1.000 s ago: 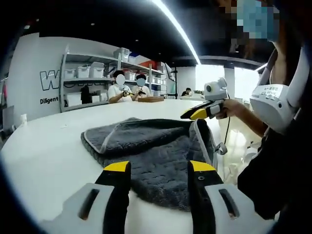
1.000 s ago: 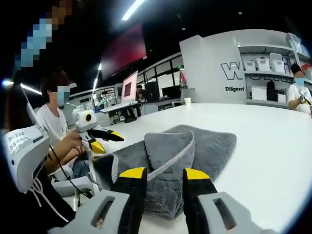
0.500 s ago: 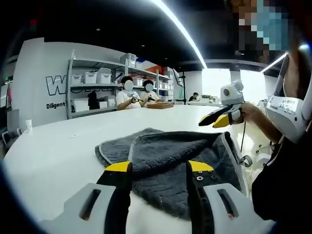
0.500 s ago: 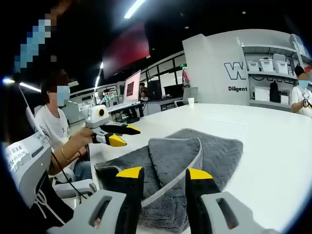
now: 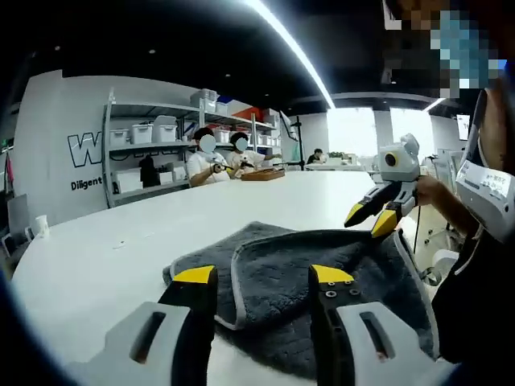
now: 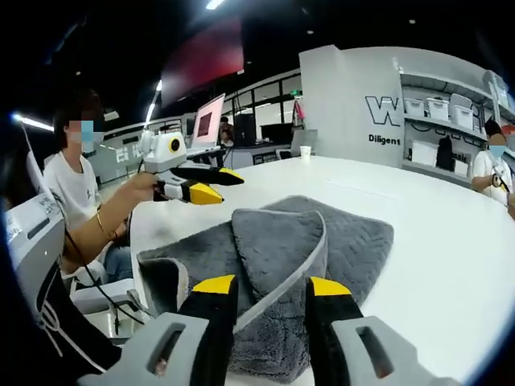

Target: Open the folded towel by lifting each exposed corner and separating the folded layers until the towel lies flat within the target outline without major curled edges

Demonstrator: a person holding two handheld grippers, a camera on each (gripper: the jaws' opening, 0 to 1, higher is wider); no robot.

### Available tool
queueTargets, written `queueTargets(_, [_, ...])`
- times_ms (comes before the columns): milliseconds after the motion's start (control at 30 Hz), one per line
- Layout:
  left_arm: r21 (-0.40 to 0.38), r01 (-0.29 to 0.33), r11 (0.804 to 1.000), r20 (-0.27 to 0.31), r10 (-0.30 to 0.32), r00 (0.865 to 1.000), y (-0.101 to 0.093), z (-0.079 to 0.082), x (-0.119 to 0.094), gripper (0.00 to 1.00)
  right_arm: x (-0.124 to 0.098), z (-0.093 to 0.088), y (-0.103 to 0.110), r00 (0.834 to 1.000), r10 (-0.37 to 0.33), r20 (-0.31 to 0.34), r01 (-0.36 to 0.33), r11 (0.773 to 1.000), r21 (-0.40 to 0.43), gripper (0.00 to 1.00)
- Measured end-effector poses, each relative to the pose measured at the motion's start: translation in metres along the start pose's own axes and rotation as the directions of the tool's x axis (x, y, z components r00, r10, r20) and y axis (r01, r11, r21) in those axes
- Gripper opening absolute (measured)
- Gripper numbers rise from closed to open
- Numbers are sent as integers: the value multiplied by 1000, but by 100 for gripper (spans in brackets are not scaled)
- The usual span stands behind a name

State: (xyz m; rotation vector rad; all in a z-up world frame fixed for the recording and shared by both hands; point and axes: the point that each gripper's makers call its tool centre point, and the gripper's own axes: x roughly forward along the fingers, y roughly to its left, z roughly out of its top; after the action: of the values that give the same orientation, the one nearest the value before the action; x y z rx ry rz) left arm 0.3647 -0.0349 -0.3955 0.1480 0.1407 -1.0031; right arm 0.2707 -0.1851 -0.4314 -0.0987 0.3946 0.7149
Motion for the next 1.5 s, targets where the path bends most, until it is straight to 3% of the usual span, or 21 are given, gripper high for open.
queueTargets(233, [-28, 3, 1000, -6, -3, 1000, 14, -1, 20, 42, -1, -10, -4, 999, -21, -32, 21, 1000, -1, 28])
queueTargets(800, [-101, 49, 994, -109, -60, 992, 26, -33, 63, 40, -4, -18, -5, 999, -18, -34, 19, 1000, 25, 25])
queueTargets(1167, [-197, 60, 979, -154, -92, 984, 21, -54, 74, 34, -3, -18, -4, 1000, -1, -22, 2, 999, 39, 25])
queueTargets(1500, [-219, 61, 974, -152, -96, 984, 18, -55, 74, 27, -2, -17, -4, 1000, 9, -16, -9, 999, 42, 25])
